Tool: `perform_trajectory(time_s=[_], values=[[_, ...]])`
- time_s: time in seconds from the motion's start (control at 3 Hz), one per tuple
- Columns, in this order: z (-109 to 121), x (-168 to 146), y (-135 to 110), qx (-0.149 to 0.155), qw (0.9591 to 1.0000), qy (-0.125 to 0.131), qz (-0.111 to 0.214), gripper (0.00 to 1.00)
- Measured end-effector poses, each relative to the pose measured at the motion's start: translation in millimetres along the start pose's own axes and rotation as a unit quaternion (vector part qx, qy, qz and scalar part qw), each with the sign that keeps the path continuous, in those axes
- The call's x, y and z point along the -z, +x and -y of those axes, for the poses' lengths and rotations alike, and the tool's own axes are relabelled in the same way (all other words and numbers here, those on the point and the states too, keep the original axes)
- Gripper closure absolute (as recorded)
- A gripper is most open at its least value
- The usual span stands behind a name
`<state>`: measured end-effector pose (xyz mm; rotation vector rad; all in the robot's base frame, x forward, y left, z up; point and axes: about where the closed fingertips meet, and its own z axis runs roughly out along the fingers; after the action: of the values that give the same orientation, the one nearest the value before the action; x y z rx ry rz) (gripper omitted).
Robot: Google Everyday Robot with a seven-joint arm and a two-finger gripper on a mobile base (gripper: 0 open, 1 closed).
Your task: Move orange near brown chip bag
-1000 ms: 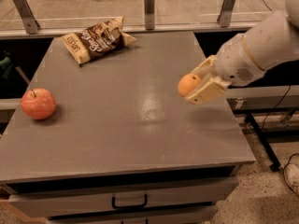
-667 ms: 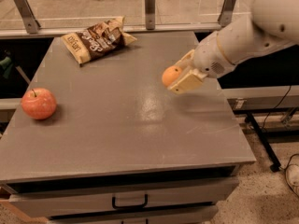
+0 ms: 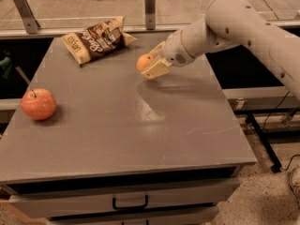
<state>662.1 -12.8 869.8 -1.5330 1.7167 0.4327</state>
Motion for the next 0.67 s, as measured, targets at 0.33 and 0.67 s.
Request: perform_trajectory(time_s=[0.33,0.67], values=[[43,-36,-23,0.004,0.9992,0.021,0.035,1.0],[66,-55,-32,0.001,0.998,0.039,0.051,1.0]])
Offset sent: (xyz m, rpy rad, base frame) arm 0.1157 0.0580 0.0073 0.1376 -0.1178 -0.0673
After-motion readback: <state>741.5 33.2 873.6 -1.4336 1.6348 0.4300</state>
